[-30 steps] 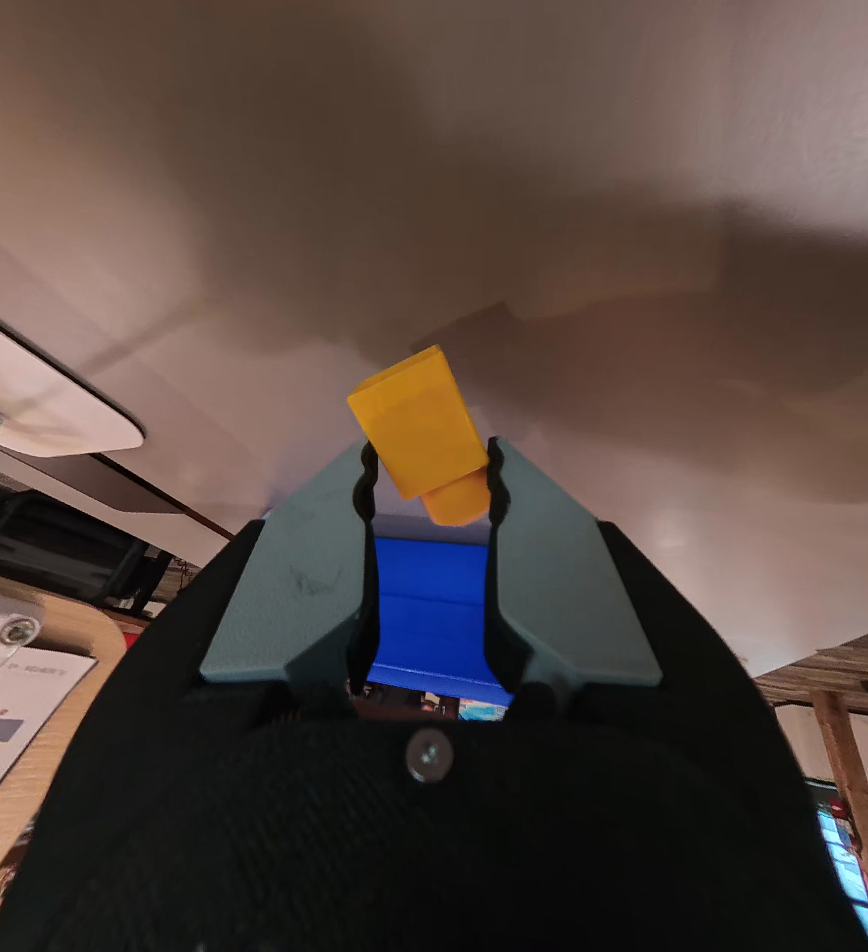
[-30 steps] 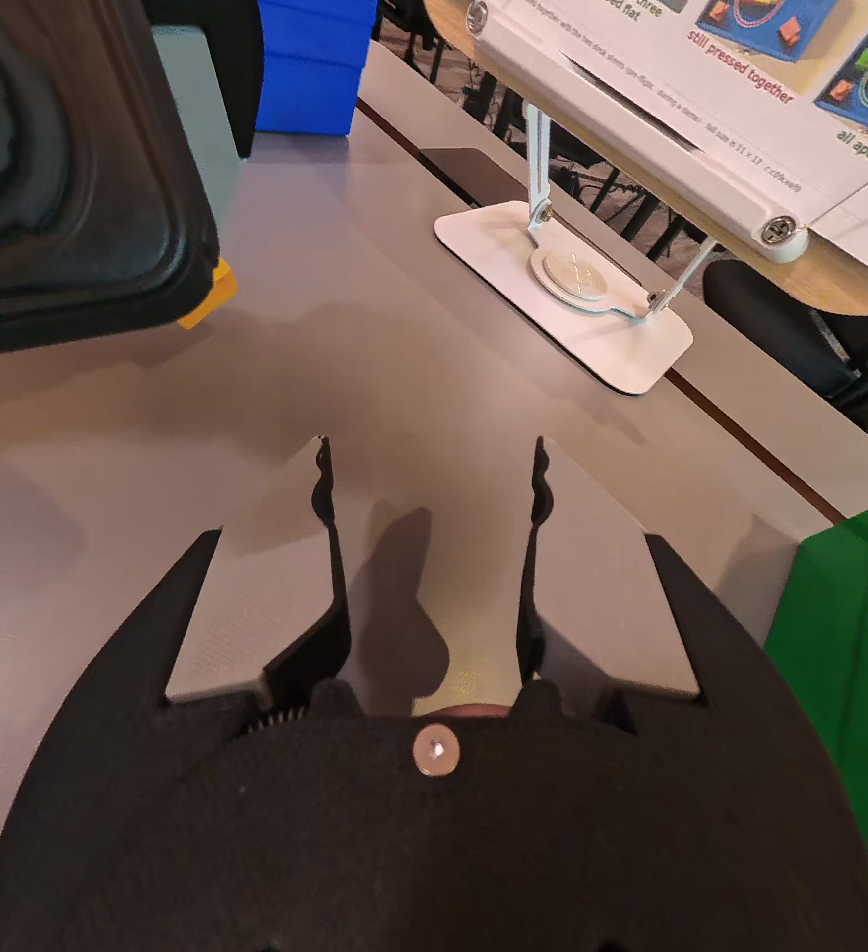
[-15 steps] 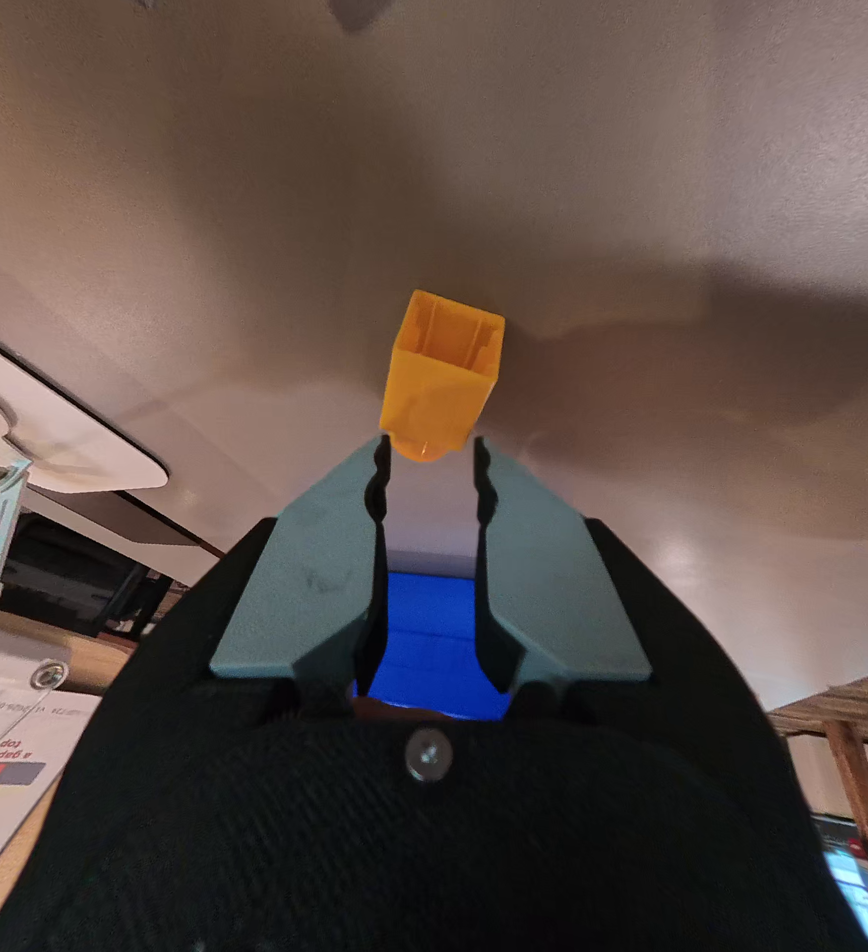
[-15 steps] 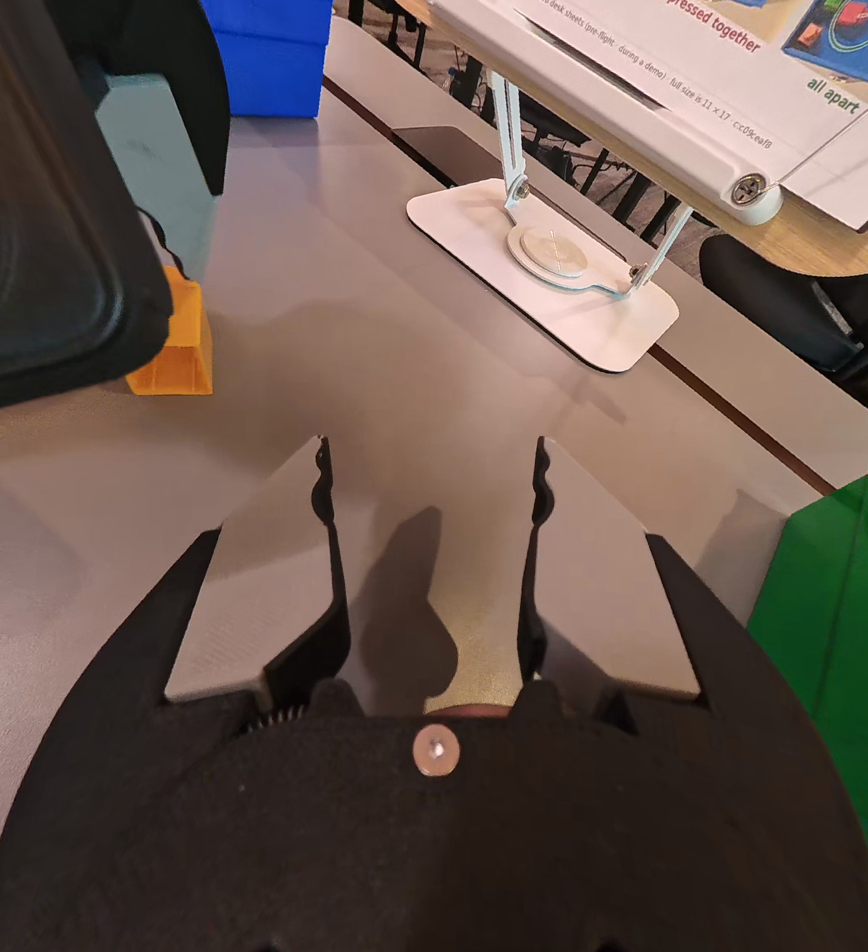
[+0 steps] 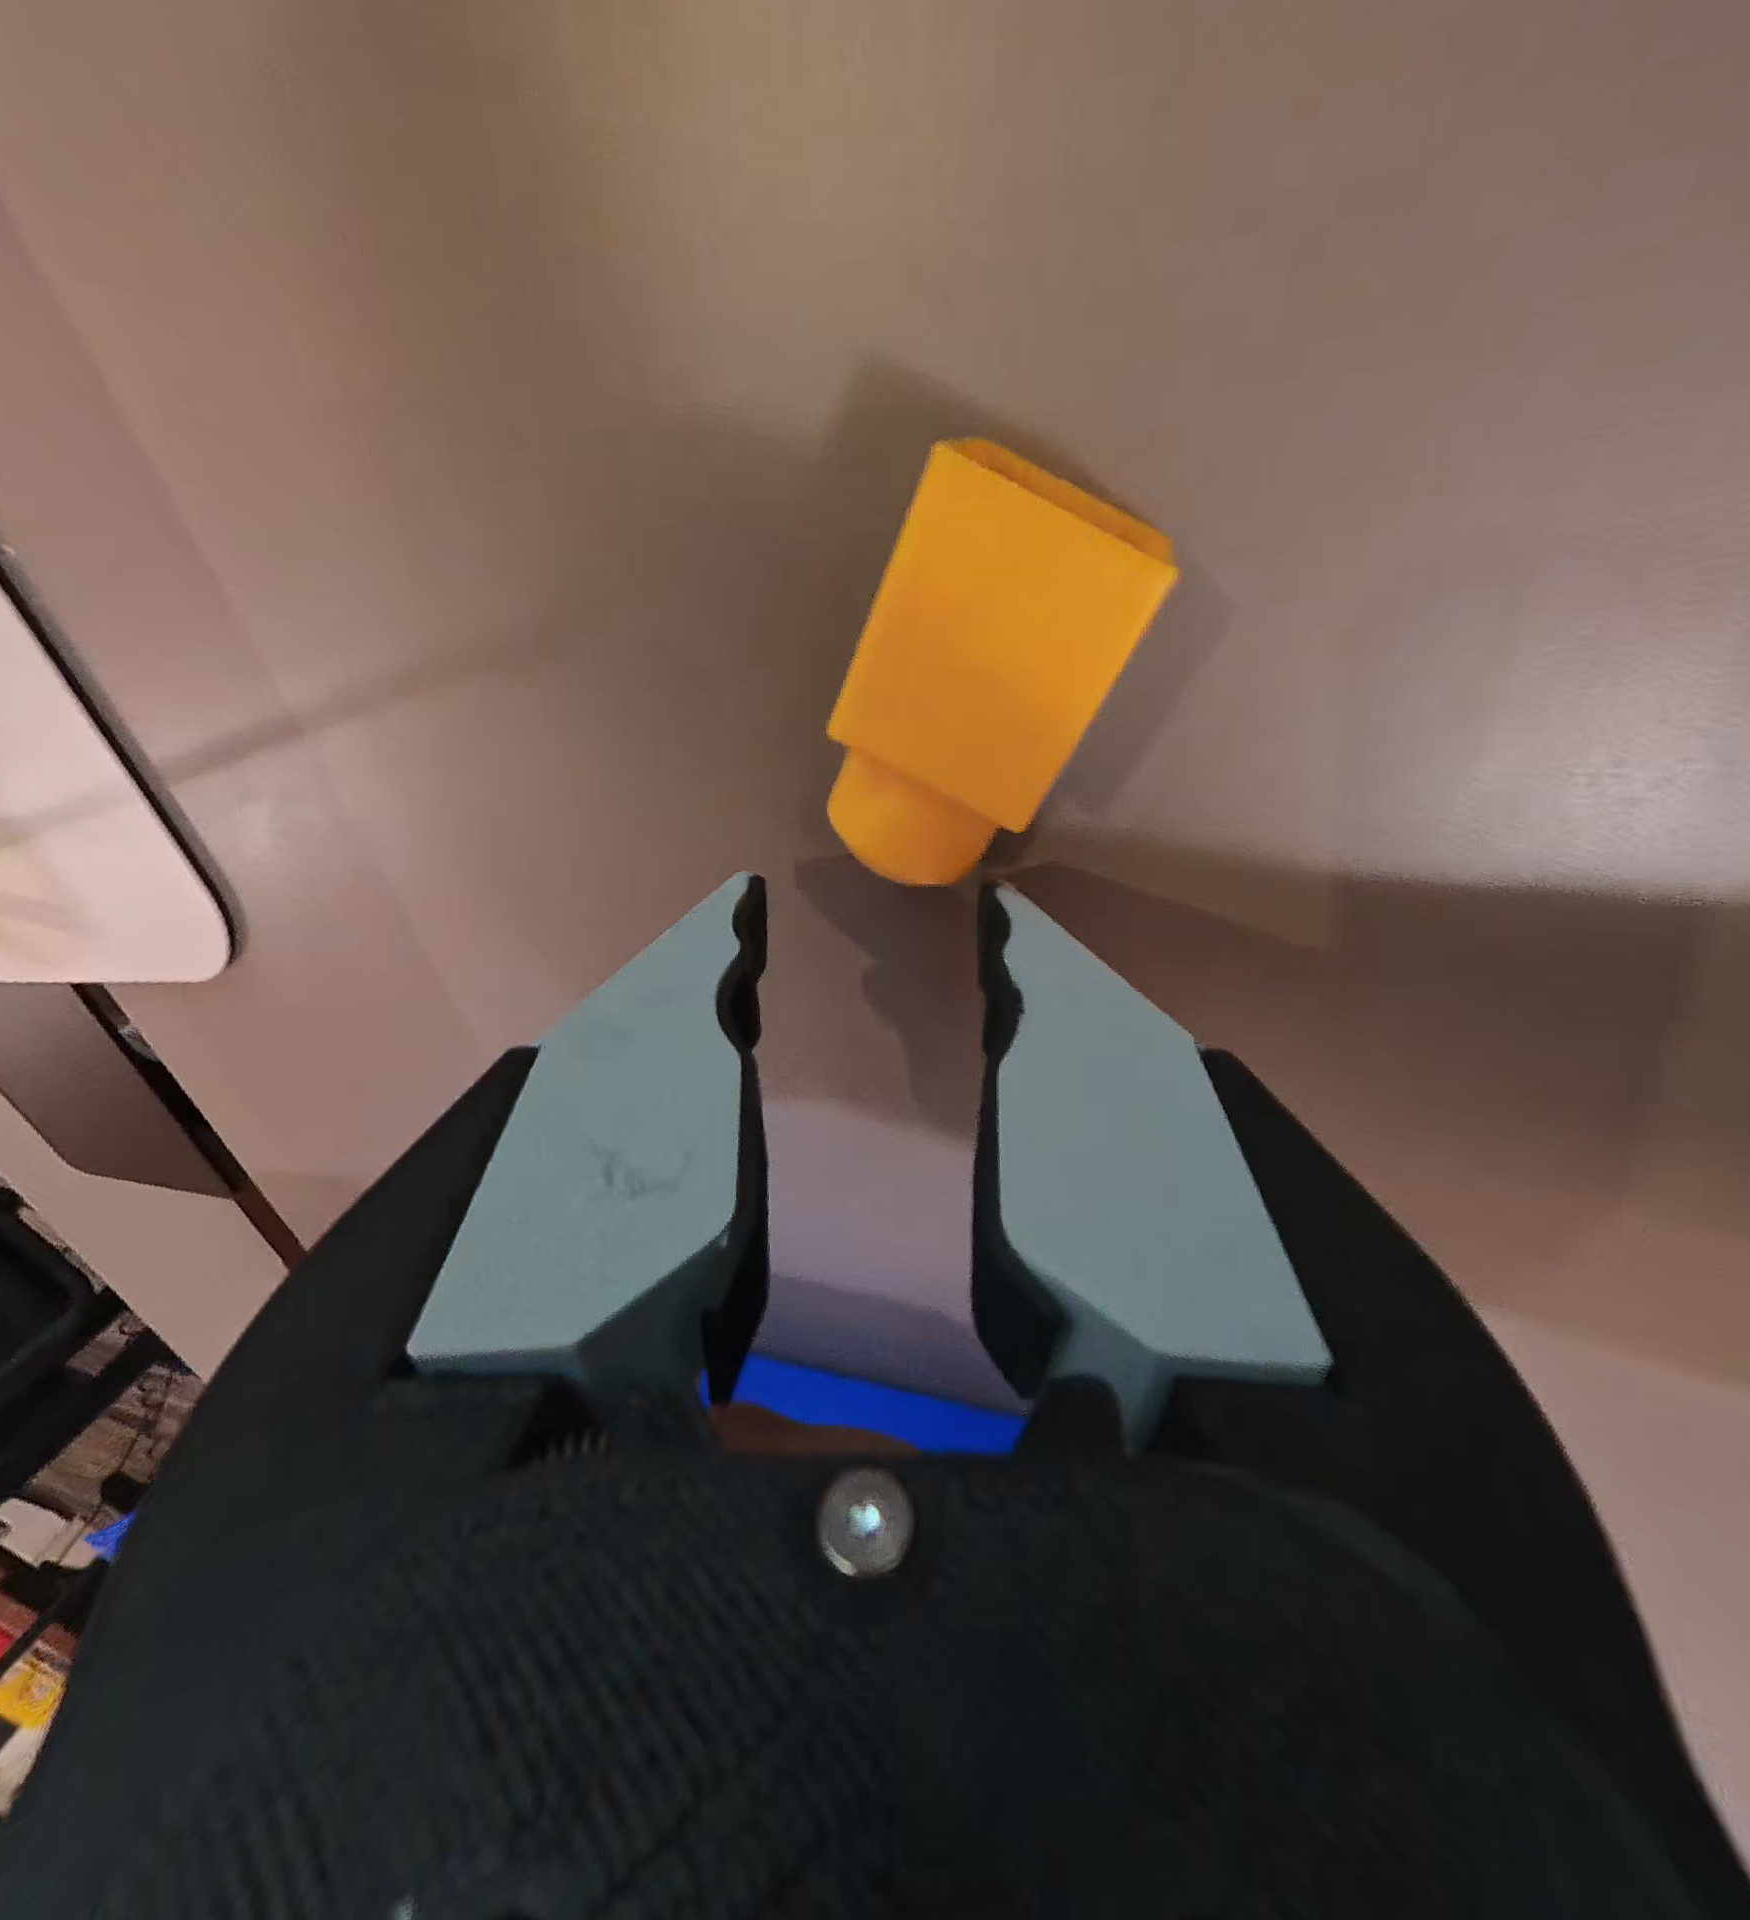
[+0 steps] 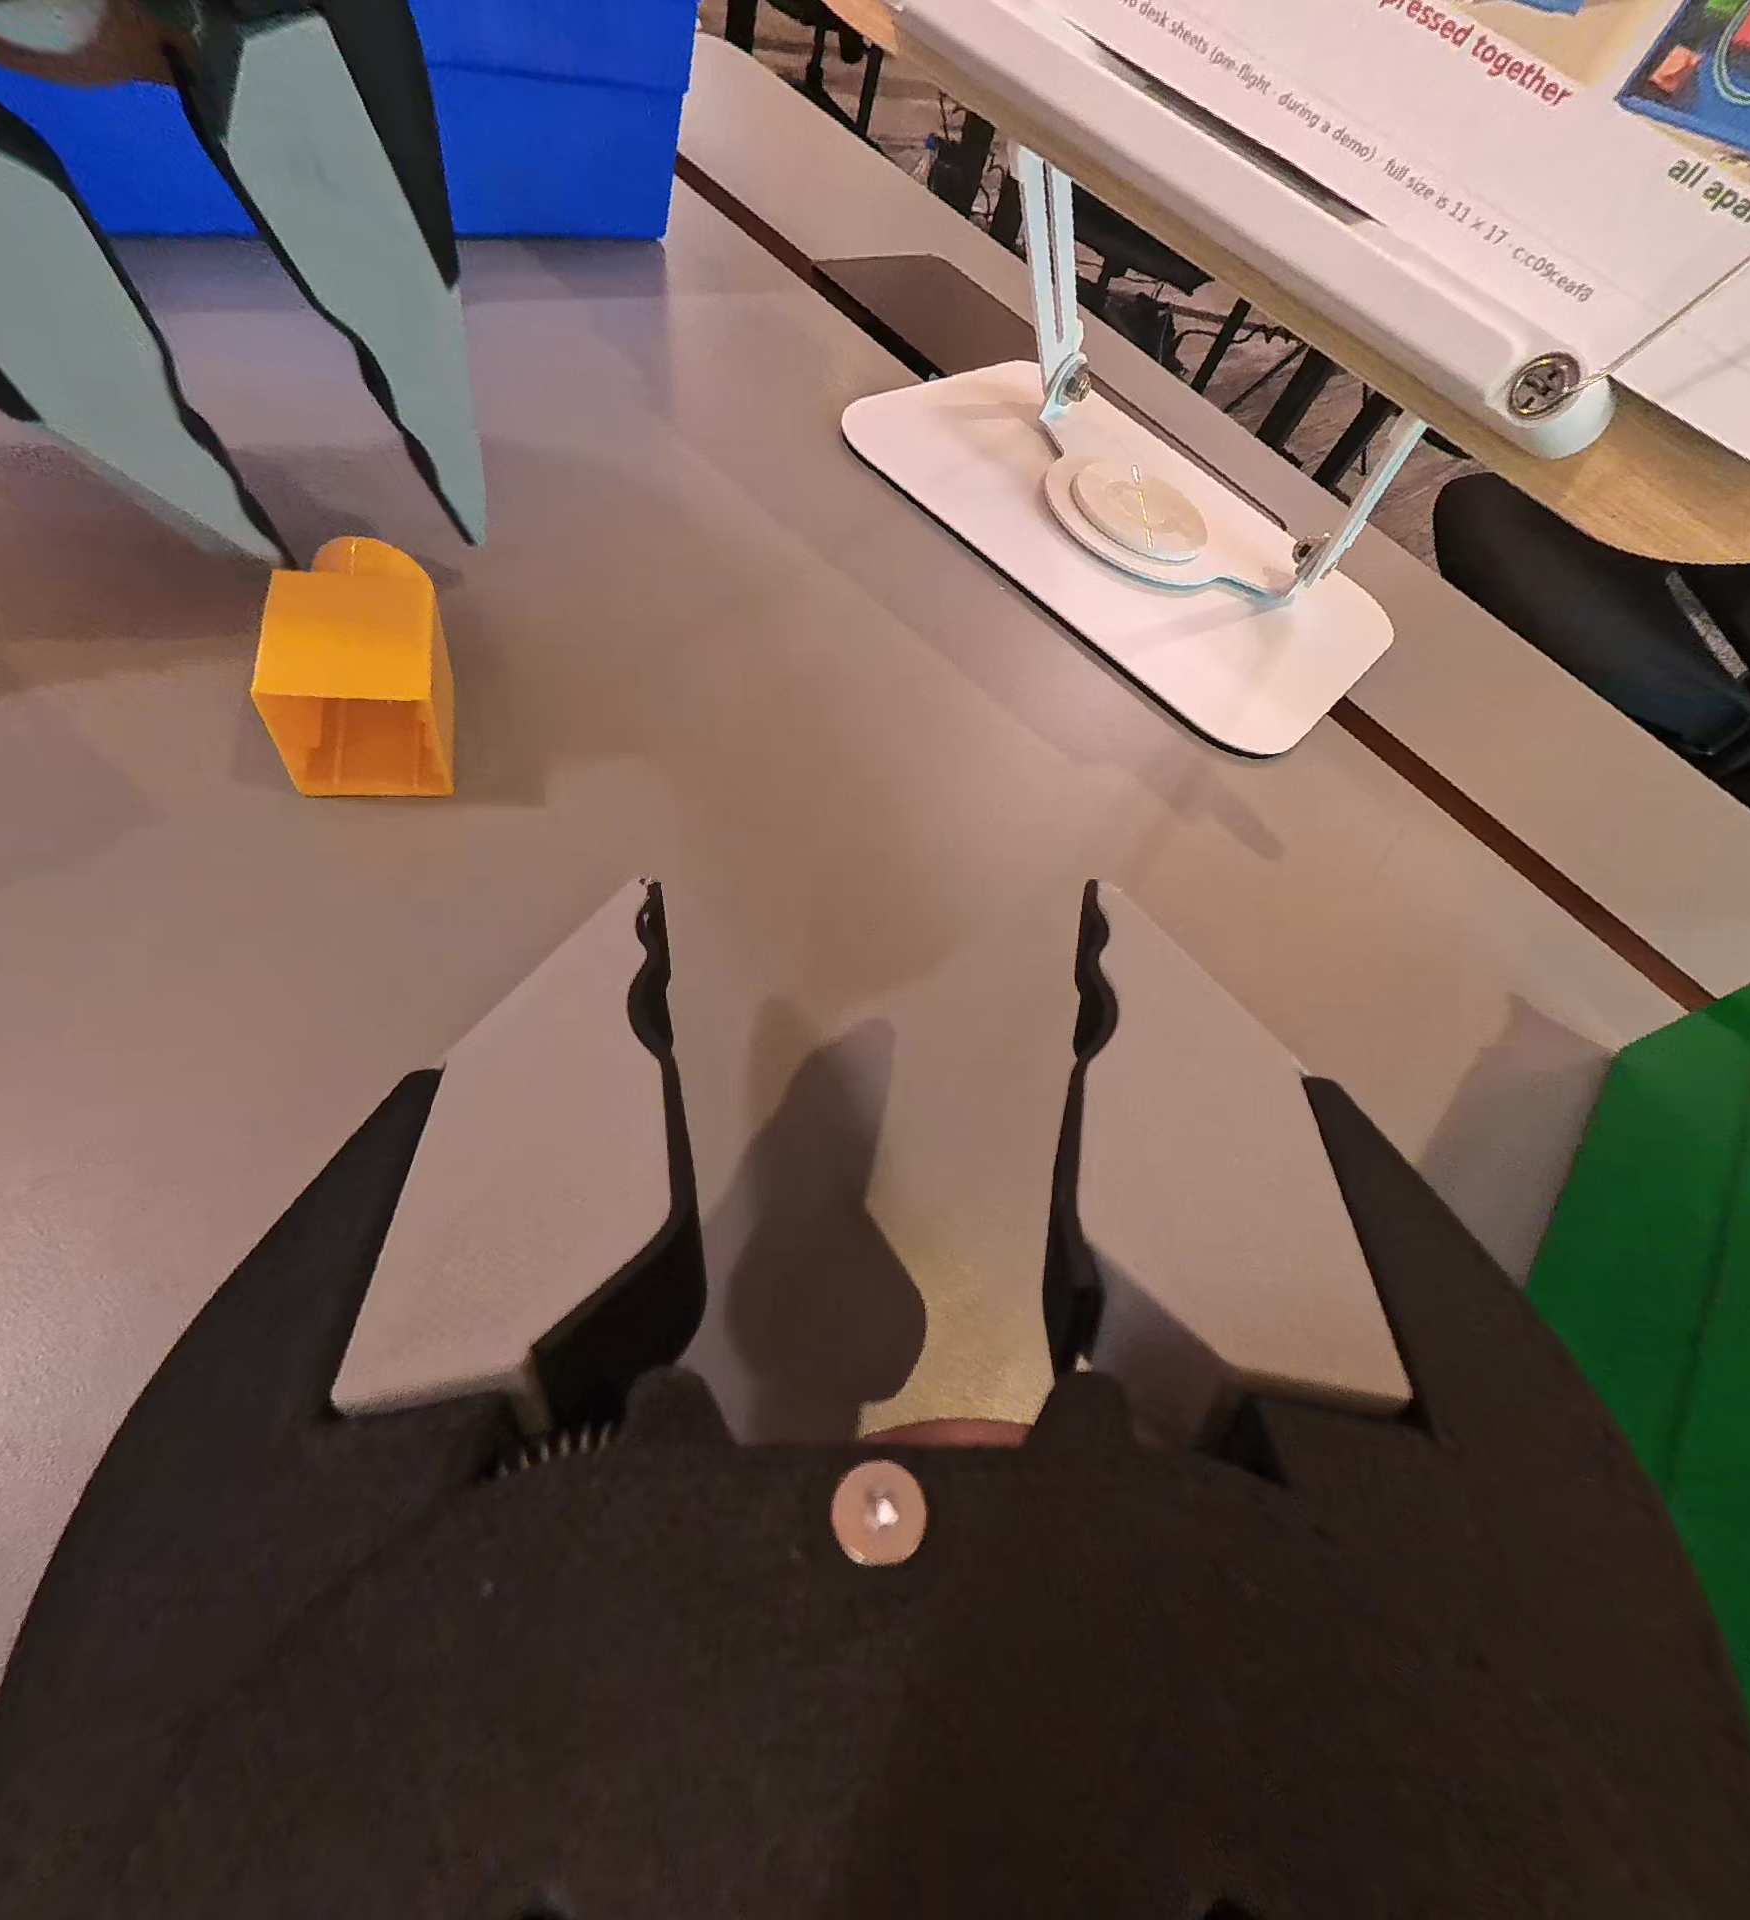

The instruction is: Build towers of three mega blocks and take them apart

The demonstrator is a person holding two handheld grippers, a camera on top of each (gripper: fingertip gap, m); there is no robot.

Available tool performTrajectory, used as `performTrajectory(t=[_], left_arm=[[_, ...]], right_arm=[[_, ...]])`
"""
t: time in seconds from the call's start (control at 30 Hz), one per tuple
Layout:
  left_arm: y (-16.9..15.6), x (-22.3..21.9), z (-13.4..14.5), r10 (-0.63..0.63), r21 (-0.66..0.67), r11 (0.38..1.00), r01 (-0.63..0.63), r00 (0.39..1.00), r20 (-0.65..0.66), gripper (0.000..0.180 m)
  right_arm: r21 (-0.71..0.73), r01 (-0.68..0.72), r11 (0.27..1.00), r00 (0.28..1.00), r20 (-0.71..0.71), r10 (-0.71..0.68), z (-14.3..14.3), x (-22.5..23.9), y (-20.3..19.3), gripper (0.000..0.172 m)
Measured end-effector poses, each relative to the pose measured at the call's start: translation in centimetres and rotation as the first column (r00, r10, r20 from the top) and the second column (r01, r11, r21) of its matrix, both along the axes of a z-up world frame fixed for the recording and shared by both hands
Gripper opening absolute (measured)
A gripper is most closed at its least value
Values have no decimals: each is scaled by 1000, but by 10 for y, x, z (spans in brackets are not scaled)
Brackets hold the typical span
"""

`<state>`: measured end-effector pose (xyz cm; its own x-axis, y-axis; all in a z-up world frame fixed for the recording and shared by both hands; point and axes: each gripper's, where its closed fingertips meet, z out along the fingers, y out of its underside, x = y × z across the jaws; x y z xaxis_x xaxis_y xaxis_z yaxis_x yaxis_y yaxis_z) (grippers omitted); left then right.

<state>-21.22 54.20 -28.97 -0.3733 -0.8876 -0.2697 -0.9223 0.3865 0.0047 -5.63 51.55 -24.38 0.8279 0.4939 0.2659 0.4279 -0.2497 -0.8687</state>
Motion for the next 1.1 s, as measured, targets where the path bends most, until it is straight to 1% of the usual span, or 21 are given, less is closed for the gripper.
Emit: performTrajectory(t=[0.07,0.17,0.27,0.33,0.43,0.47,0.57,0.67,0.83,0.97,1.1], left_arm=[[2,5,1,-5,-3,1000,5,999,51,37],[-4,8,0,-13,-58,998,19,995,94,31],[-4,10,0,-28,-61,998,36,992,122,36],[-6,14,2,-42,-82,995,54,988,149,35],[-16,20,6,-94,-135,983,121,977,193,24],[-17,22,6,-114,-132,981,142,973,201,24],[-12,24,4,-149,-88,982,168,971,189,28],[-14,27,4,-160,-103,978,181,970,184,30],[-10,25,7,-195,-88,974,211,968,157,31],[-18,24,5,-235,-102,964,247,965,121,27],[-28,9,5,-269,-107,956,274,961,62,27]], right_arm=[[-2,-1,1000,1000,-1,1,0,0,0,77],[-9,0,1000,1000,-1,0,-2,1,1,77],[-16,-3,1000,1000,-12,2,-3,1,1,77],[-24,-6,1000,1000,-18,5,-4,1,1,77],[-23,-10,1000,1000,-23,10,-4,1,1,76],[-22,-12,1000,1000,-22,11,-3,0,1,76],[-23,-17,1000,1000,-21,17,-4,-1,0,76],[-24,-23,999,1000,-16,22,-4,-3,-1,76],[-28,-28,999,999,-21,28,-5,-4,-1,76],[-29,-33,999,999,-22,32,-5,-5,-1,76],[-30,-33,999,999,-24,33,-5,-5,-1,76]])
